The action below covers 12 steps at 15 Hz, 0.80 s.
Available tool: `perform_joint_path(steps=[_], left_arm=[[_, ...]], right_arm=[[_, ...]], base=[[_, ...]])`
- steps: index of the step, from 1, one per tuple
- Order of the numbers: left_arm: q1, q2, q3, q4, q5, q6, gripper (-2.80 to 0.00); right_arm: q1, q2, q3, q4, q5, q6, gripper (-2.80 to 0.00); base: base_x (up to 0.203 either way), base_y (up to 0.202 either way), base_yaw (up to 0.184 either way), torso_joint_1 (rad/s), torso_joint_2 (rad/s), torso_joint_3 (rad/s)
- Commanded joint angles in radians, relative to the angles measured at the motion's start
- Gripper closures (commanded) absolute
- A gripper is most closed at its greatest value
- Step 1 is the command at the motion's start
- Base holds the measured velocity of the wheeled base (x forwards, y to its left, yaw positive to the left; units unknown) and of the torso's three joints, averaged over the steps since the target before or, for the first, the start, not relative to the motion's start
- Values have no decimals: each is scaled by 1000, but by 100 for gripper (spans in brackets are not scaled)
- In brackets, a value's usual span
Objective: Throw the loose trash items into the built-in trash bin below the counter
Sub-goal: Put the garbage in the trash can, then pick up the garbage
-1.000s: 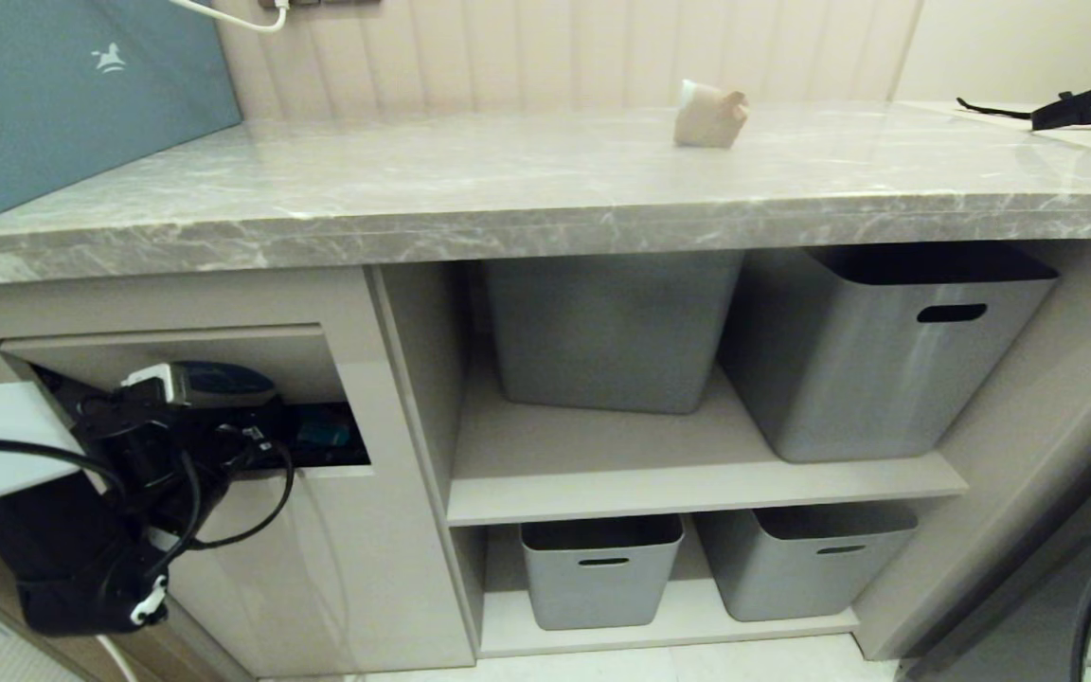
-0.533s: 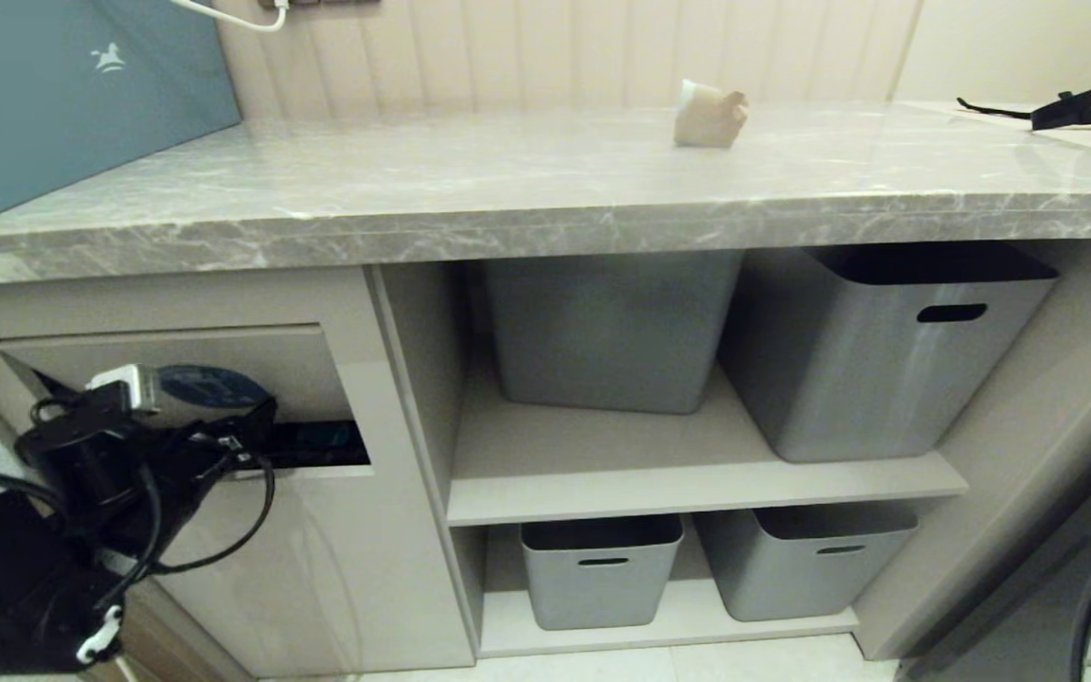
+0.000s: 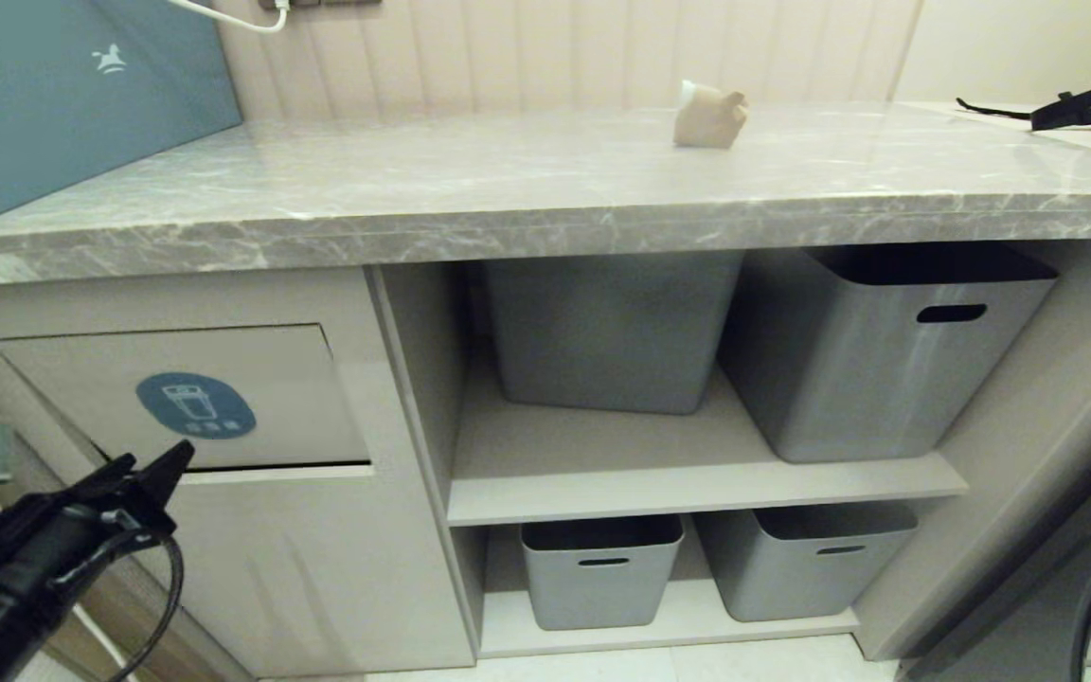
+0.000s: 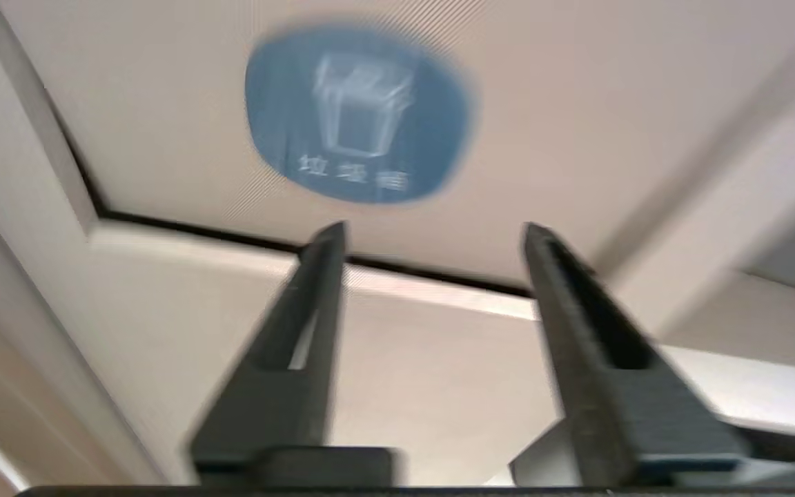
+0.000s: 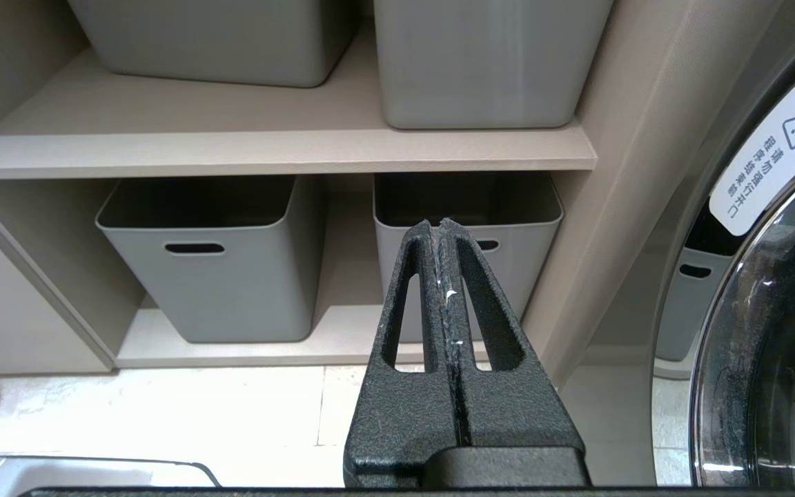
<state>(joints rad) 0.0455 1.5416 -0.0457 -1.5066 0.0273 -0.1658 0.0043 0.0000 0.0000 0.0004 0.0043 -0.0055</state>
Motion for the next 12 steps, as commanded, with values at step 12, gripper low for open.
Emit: perform_joint_path(steps=[12], left_arm=[[-7,-549,-127,460,-287,159,0]], right_arm=[[0,0,0,0,0,-1,0]], base=[[0,0,0,0,0,0]])
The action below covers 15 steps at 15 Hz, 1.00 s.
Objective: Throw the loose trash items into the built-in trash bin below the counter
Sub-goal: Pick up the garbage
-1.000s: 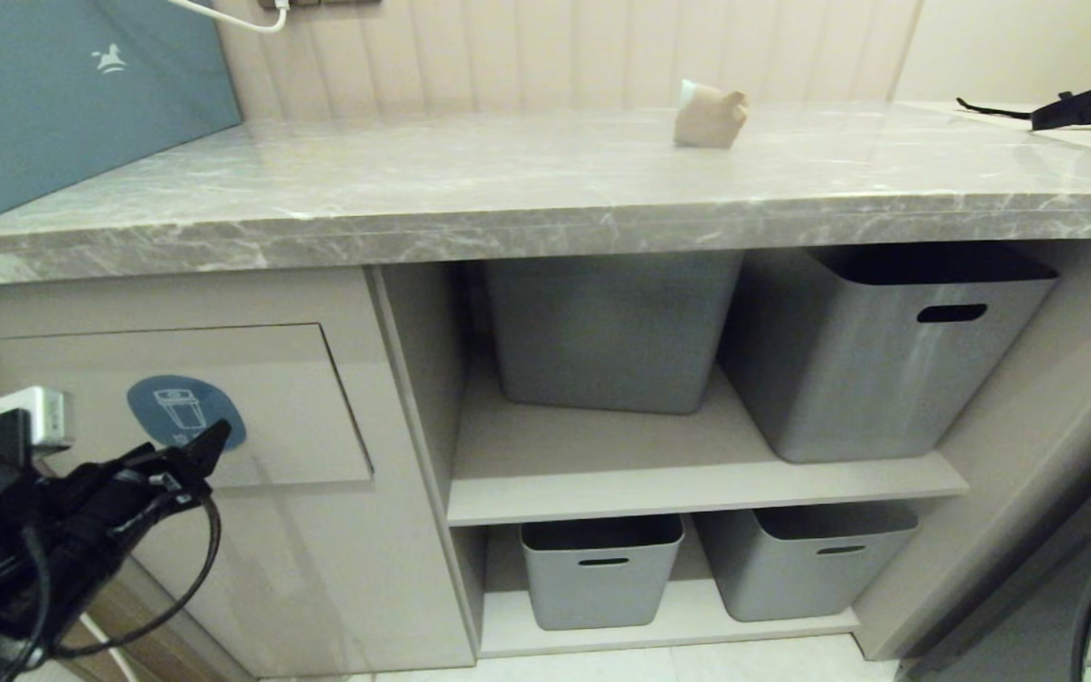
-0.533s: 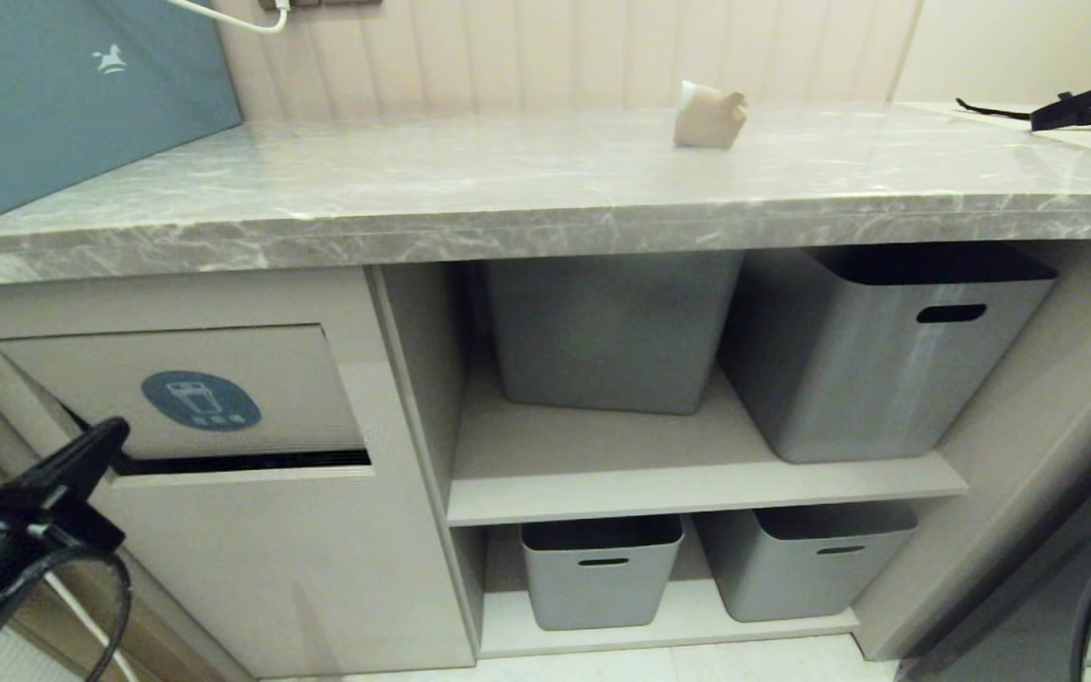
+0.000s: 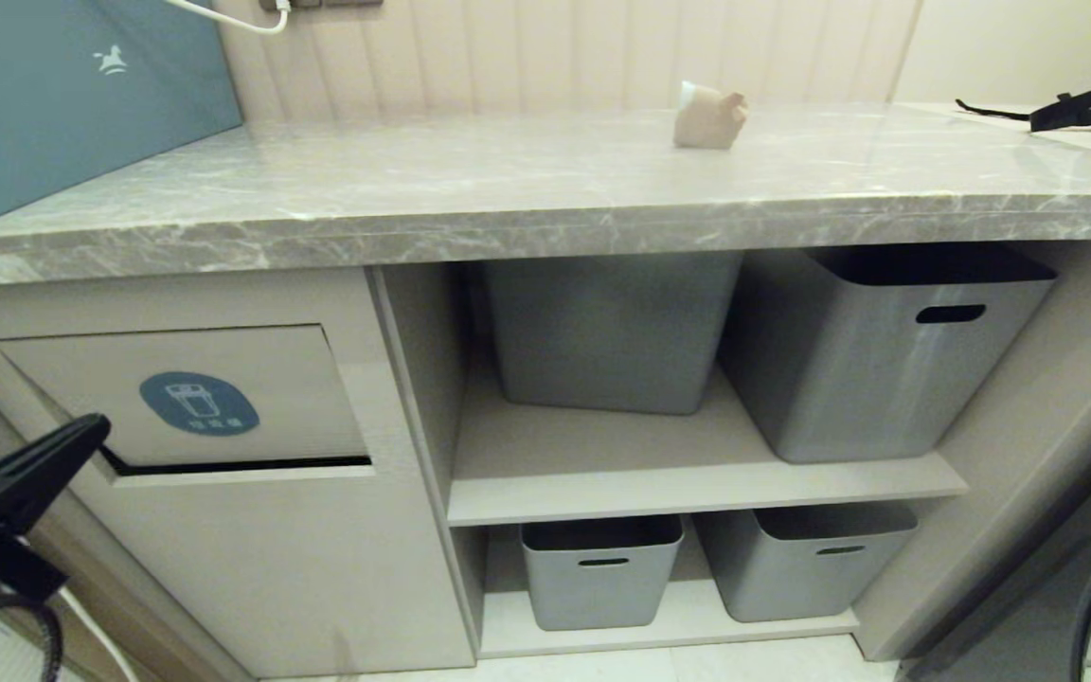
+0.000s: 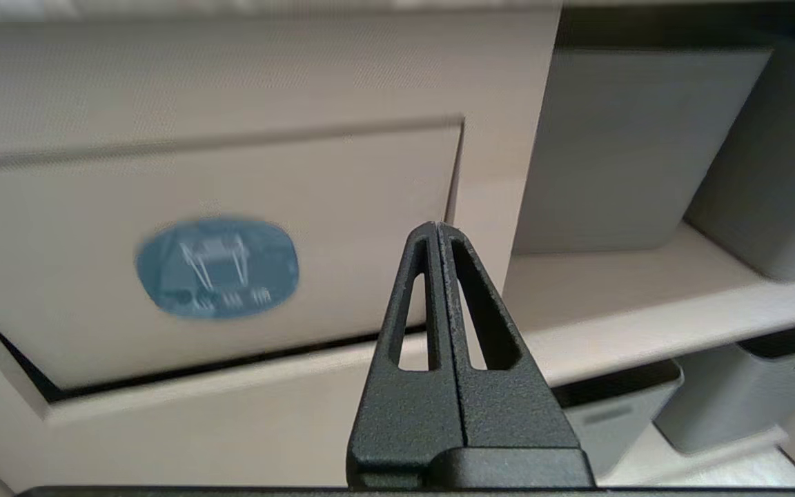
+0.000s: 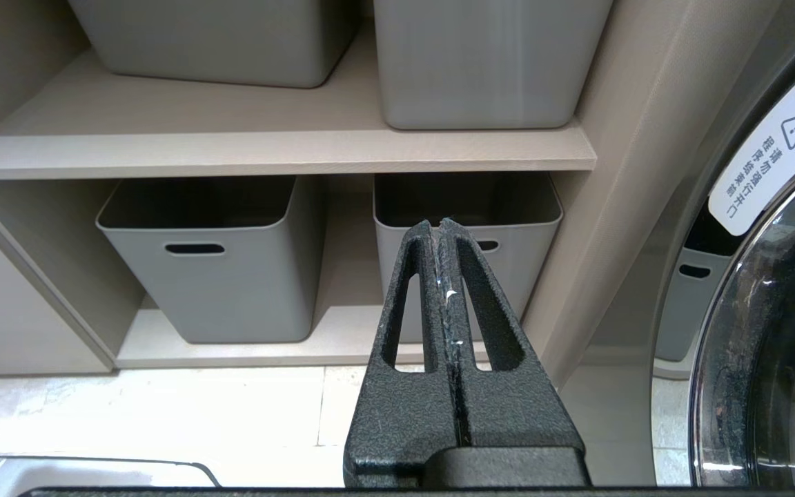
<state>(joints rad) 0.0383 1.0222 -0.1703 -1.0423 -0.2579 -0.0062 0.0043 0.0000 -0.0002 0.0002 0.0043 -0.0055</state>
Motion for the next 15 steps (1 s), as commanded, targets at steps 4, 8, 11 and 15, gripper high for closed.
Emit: perform_joint_path(steps=[4,8,11,15], left_arm=[[2,-37,-67,45,5,31,0],[0,-87,-58,124,1,51,0],[-18,-135,-58,241,-41,51,0],[-181,-140,-149,383,-103,46,0]], right_arm=[[0,0,0,1,5,-10,0],[0,0,0,3,3,-11,0],[0,0,0,1,6,-19,0],[0,0,0,1,5,-16,0]], base=[[0,0,0,0,0,0],[0,0,0,49,-195,-186],[0,0,0,164,-474,-294],[0,0,0,181,-478,-291]])
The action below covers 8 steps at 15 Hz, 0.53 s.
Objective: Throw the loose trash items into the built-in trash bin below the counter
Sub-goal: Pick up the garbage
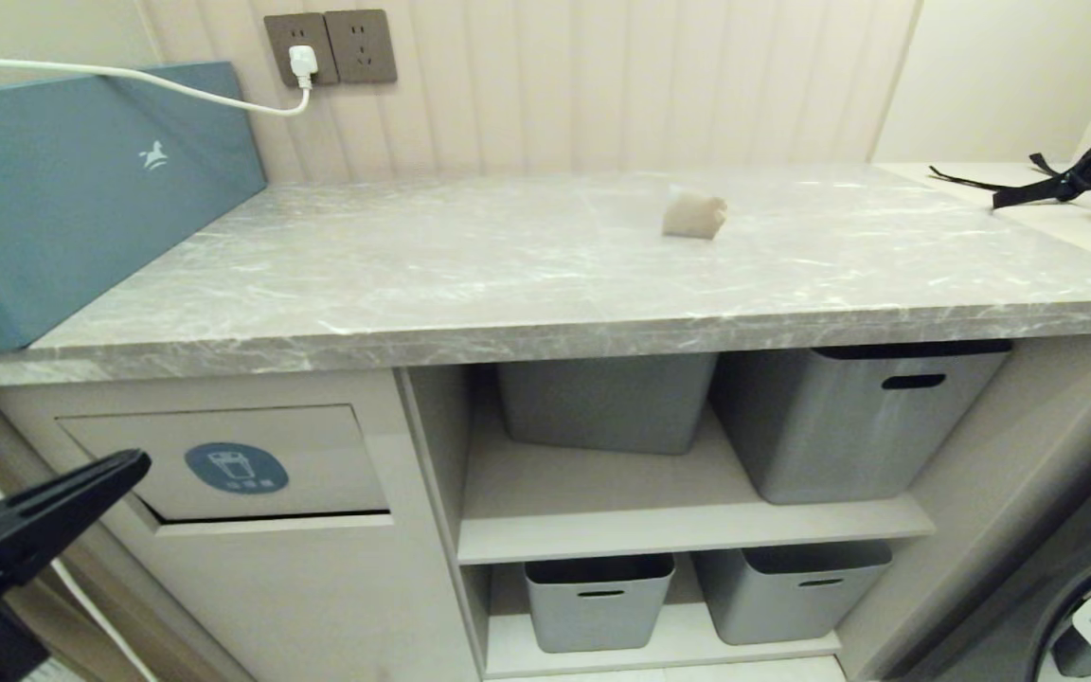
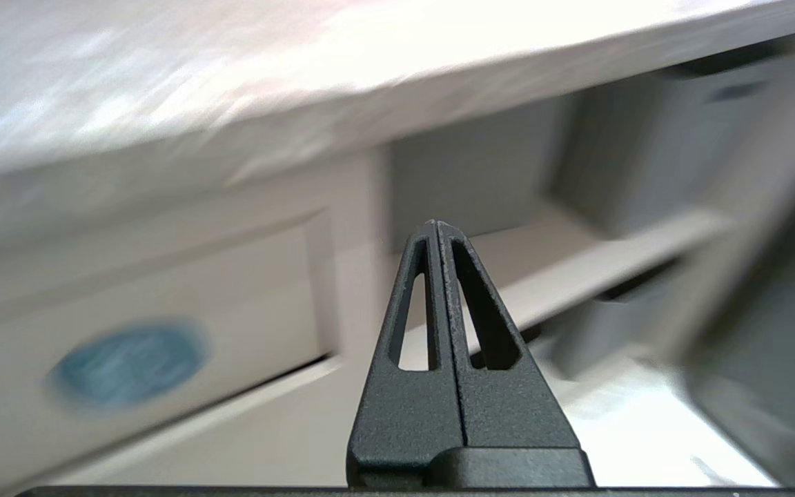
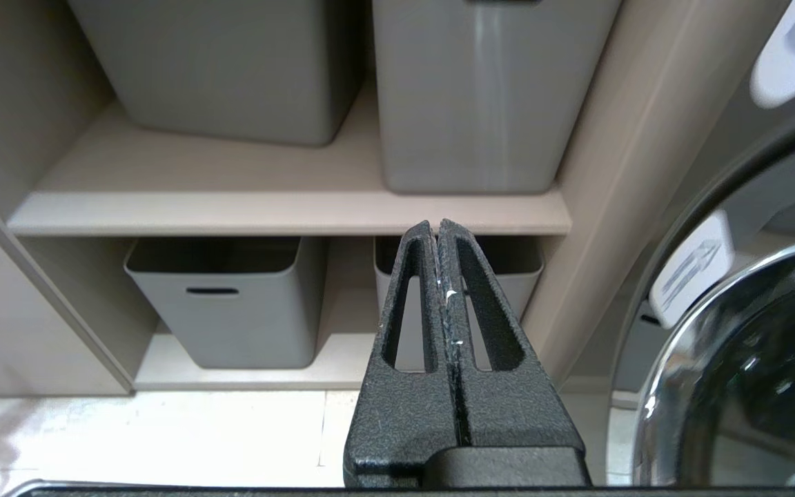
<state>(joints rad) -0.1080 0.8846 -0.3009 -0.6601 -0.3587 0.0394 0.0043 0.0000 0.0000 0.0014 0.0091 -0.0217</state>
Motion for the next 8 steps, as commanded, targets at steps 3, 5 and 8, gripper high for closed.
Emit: perform_joint_path(steps=[3,5,8], left_arm=[[-153,17,-70,30,-5,-1,0],[-193,68,-108,34,-5,0,0],[-281,187,-188,33,15,22,0]], right_arm=[[0,0,0,0,0,0,0],[0,0,0,0,0,0,0],[0,0,0,-1,0,-1,0]], base=[[0,0,0,193,-473,-283],[0,0,0,198,-477,-284],[0,0,0,210,-485,-276]])
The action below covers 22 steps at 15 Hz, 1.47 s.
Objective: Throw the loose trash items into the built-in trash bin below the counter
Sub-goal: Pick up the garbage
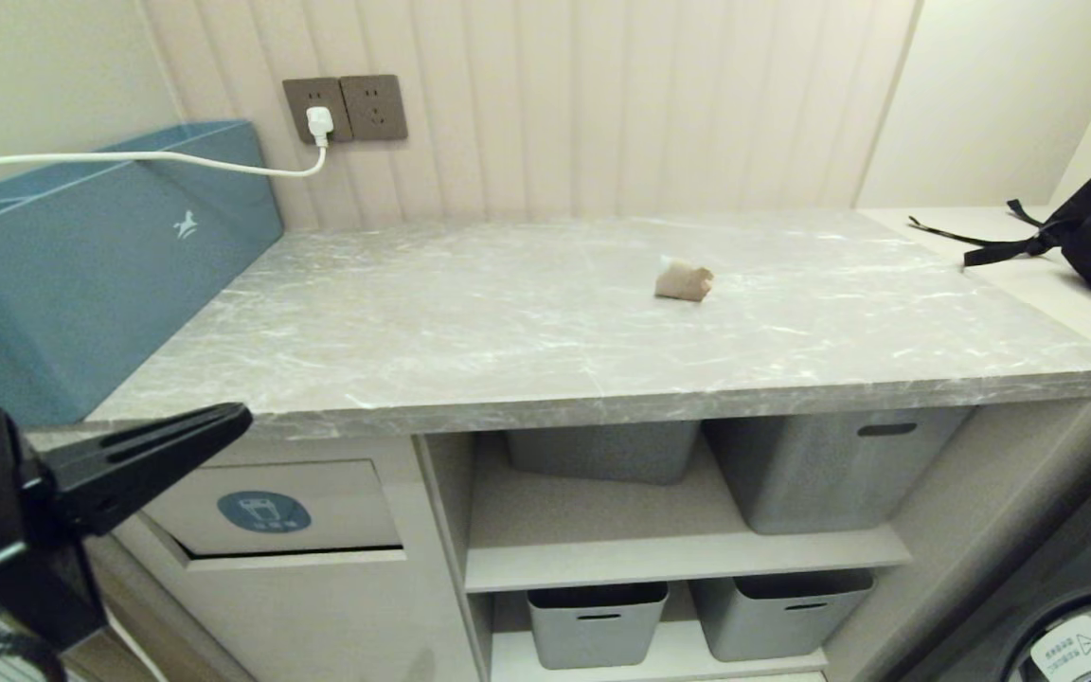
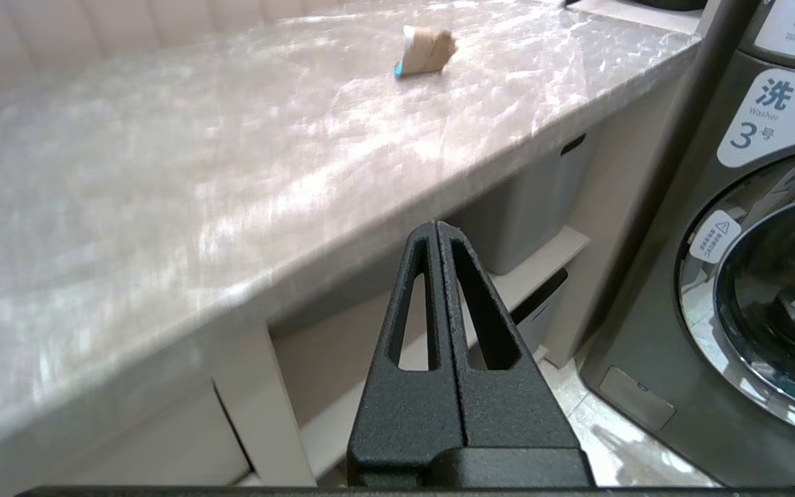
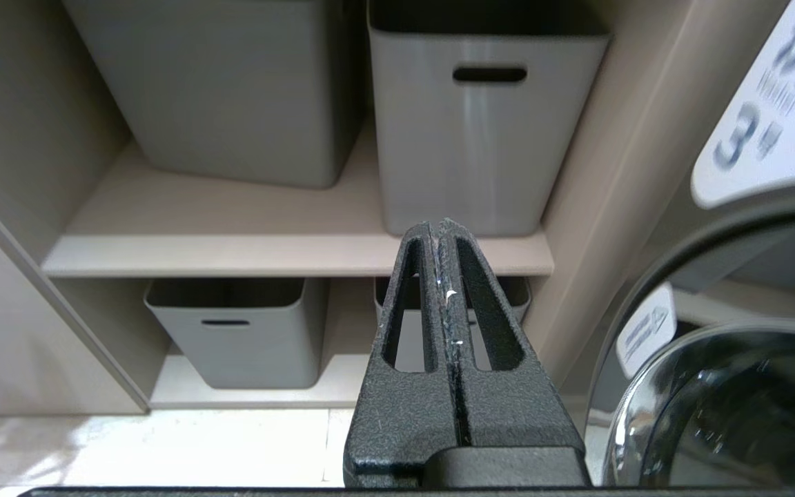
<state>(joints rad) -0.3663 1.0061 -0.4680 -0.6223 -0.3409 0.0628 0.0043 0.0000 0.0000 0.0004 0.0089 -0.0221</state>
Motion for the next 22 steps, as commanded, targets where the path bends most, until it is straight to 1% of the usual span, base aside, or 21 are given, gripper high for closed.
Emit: perform_joint_path(steps=[1,3,5,6,7,8,10,11,13,14,15,16,17,18,20,22], left_arm=[[-43,117,-51,-7,24,18,0],[-99,218,-107,-12,84,55,0],[-178,305,-156,-14,138,67,0],[-216,337,-178,-15,153,69,0],[-239,359,-189,-16,159,71,0],[-245,372,-184,-17,163,73,0],[-238,374,-157,-17,213,67,0],[-231,364,-138,-17,232,54,0],[-187,341,-100,-17,246,-3,0],[-146,330,-87,-17,247,-34,0],[-86,321,-82,-18,247,-47,0],[-17,311,-79,-21,253,-54,0],[42,291,-73,-31,273,-58,0],[84,253,-58,-38,296,-61,0],[185,127,-5,-49,323,-59,0],[247,-8,70,-49,340,-43,0]], right_arm=[[0,0,0,1,0,-1,0],[0,0,0,1,0,4,0],[0,0,0,3,0,4,0],[0,0,0,2,0,4,0],[0,0,0,2,0,4,0],[0,0,0,1,0,8,0],[0,0,0,1,-4,14,0],[0,0,0,1,-4,14,0],[0,0,0,1,-3,13,0],[0,0,0,1,-1,10,0],[0,0,0,1,-1,11,0],[0,0,0,0,-4,11,0],[0,0,0,0,-3,5,0],[0,0,0,1,0,6,0],[0,0,0,1,3,-7,0],[0,0,0,3,-4,5,0]], base=[[0,0,0,223,-509,-290],[0,0,0,229,-506,-286],[0,0,0,236,-515,-284],[0,0,0,237,-529,-281],[0,0,0,251,-543,-295],[0,0,0,253,-540,-285],[0,0,0,266,-558,-302],[0,0,0,270,-565,-300],[0,0,0,161,-348,-183],[0,0,0,65,-137,-69],[0,0,0,46,-74,-43],[0,0,0,27,-46,-22],[0,0,0,0,0,0],[0,0,0,0,0,0],[0,0,0,0,0,0],[0,0,0,0,0,0]])
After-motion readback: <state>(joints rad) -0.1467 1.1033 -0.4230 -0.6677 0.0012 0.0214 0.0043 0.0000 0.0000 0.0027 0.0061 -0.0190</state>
